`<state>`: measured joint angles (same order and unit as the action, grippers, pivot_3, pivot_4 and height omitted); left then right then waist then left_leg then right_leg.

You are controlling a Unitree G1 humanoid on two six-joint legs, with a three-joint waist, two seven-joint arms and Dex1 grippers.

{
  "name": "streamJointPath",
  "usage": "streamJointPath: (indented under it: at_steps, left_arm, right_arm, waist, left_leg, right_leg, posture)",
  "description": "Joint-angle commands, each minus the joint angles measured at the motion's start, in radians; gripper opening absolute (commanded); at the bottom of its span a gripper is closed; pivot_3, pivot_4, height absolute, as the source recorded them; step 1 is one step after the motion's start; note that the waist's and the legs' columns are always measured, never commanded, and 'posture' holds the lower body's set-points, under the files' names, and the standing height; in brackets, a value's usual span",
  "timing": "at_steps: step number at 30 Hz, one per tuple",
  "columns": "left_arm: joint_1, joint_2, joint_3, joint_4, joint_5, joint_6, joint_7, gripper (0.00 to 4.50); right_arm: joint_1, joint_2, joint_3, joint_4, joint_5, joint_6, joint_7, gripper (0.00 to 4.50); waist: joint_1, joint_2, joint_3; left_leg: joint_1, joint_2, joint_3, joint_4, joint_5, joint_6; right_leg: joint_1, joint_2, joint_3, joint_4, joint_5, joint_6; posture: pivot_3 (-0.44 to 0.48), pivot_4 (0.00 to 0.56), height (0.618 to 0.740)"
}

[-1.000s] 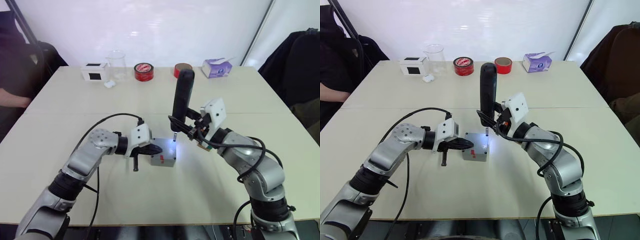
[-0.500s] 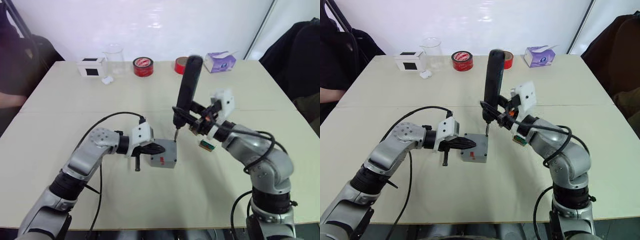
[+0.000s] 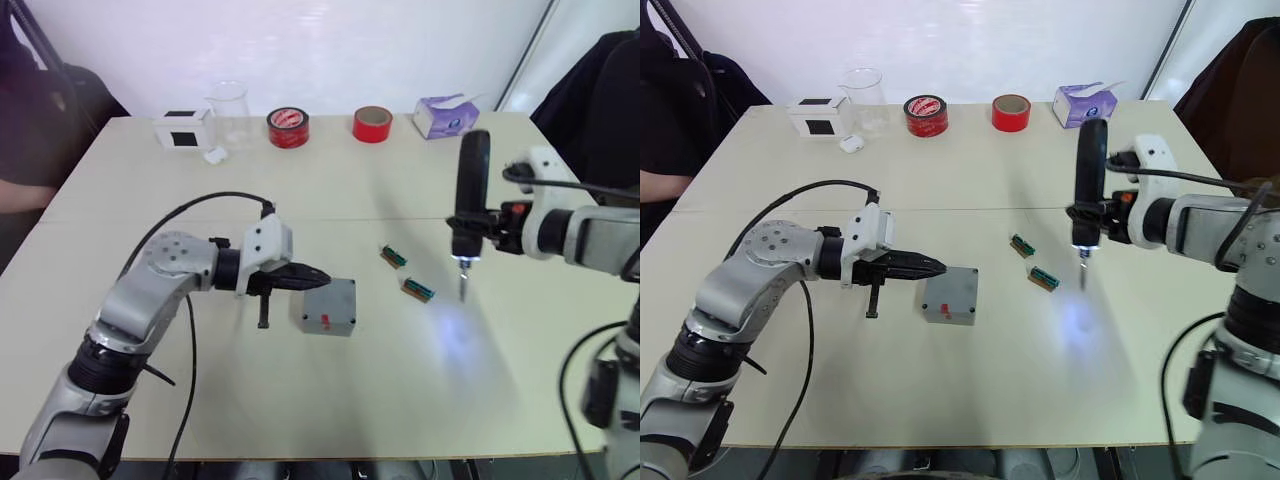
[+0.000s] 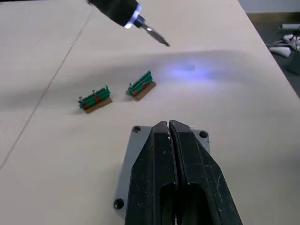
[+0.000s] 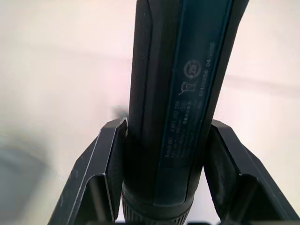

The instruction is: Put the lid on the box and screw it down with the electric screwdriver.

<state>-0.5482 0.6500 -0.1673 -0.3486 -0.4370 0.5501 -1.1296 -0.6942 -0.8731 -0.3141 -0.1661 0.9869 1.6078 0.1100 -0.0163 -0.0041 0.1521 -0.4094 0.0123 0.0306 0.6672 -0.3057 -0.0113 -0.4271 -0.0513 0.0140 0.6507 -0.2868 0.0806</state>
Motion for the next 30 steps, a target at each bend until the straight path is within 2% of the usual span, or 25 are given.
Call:
streamJointPath:
  at_steps: [1,9,16,17,23,24,29,30]
  left_arm:
    - [-0.016,0.004,0.050,-0.044,-0.049,0.003,0.008,0.00]
    - [-0.019,0.004,0.088,-0.094,-0.127,0.058,0.049,0.00]
    - [-0.002,0.020,0.097,-0.125,-0.159,0.082,0.071,0.00]
    - [0.000,0.020,0.098,-0.126,-0.163,0.088,0.078,0.00]
    - [0.038,0.054,0.096,-0.103,-0.130,0.081,0.096,0.00]
    - [0.053,0.068,0.100,-0.083,-0.115,0.076,0.099,0.00]
    - [0.148,0.128,0.106,0.013,-0.033,0.027,0.114,0.00]
    - [0.167,0.137,0.101,0.033,-0.016,0.010,0.111,0.00]
  right_arm:
    - [0.004,-0.051,0.055,0.074,-0.008,0.007,0.008,1.86]
    - [0.027,-0.096,0.207,0.220,-0.095,0.007,0.027,1.86]
    - [0.007,-0.069,0.251,0.304,-0.160,0.007,0.072,1.86]
    - [-0.002,-0.064,0.251,0.307,-0.166,0.007,0.079,2.34]
    - [-0.054,-0.083,0.253,0.243,-0.222,-0.006,0.140,4.27]
    - [-0.061,-0.104,0.267,0.195,-0.238,-0.050,0.162,4.44]
    - [-0.035,-0.122,0.261,-0.064,-0.231,-0.234,0.301,4.44]
    - [-0.011,-0.101,0.247,-0.116,-0.214,-0.257,0.319,4.22]
  waist:
    - [-0.003,0.000,0.000]
    - [0.003,0.000,0.001]
    - [0.006,0.000,0.001]
    - [0.006,0.000,0.001]
    - [0.003,0.000,0.001]
    - [0.002,0.000,0.001]
    - [-0.001,0.001,0.001]
    - [-0.001,0.001,0.001]
  left_leg:
    - [0.000,0.001,0.001,0.000,0.000,0.000]
    - [0.001,0.002,0.000,0.001,0.001,0.001]
    - [0.001,0.002,0.001,0.002,0.001,0.001]
    - [0.001,0.002,0.001,0.002,0.001,0.001]
    - [0.001,0.002,0.001,0.002,0.001,0.000]
    - [0.001,0.002,0.001,0.002,0.001,0.000]
    - [0.002,0.003,0.001,0.002,0.001,0.000]
    - [0.002,0.003,0.001,0.002,0.001,0.000]
  right_leg:
    - [0.000,0.002,0.001,0.000,0.000,0.000]
    - [0.000,0.006,0.002,0.002,0.001,0.001]
    - [0.000,0.006,0.003,0.002,0.001,0.001]
    - [0.000,0.006,0.003,0.002,0.001,0.002]
    - [0.000,0.007,0.003,0.002,0.001,0.003]
    - [0.000,0.007,0.003,0.002,0.001,0.003]
    - [0.000,0.007,0.004,0.003,0.001,0.002]
    - [0.000,0.007,0.004,0.003,0.001,0.002]
  posture:
    - [0.000,0.150,0.740]
    - [0.000,0.150,0.740]
    - [0.000,0.150,0.740]
    - [0.000,0.150,0.740]
    - [0.000,0.150,0.740]
    - [0.000,0.150,0.740]
    - [0.000,0.150,0.740]
    - [0.000,0.150,0.740]
